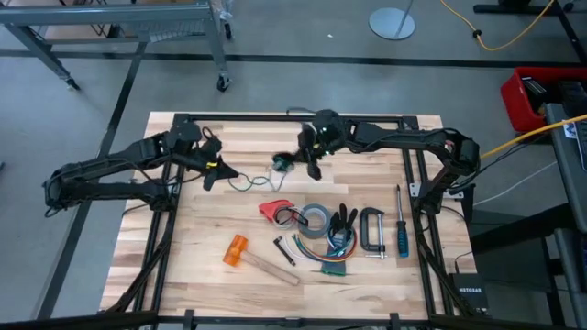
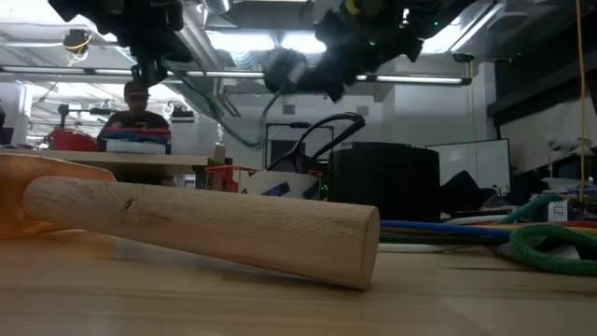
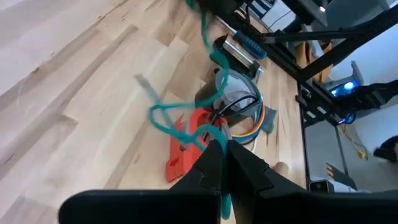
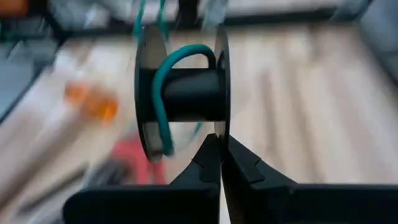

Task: Coil cords
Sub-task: Uncoil the green cable wire from the black spool

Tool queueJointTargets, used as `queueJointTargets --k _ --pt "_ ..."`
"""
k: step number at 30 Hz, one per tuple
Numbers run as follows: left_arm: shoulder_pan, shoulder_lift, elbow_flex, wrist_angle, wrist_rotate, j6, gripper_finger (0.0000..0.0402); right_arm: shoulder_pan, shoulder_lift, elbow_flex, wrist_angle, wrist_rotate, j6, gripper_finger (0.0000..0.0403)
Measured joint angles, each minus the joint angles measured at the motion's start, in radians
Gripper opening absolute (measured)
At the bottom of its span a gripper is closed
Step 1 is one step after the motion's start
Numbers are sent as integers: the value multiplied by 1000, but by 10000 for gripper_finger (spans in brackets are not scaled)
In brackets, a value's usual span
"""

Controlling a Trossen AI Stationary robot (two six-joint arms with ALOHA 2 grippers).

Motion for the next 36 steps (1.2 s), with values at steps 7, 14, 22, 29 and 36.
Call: queueJointTargets --k 7,14,22,29,36 --pt "-23 64 -1 132 1 -1 1 0 0 0 395 413 79 1" --pt "-77 100 -1 387 70 -18 1 -1 0 0 271 646 40 1" --pt "-62 31 -1 550 102 -19 1 -1 0 0 -171 650 29 1" --pt "7 -74 -1 537 98 31 1 -1 0 0 -486 505 -61 1" --pt "83 -212 -1 293 89 82 1 -1 0 0 -672 298 -202 1"
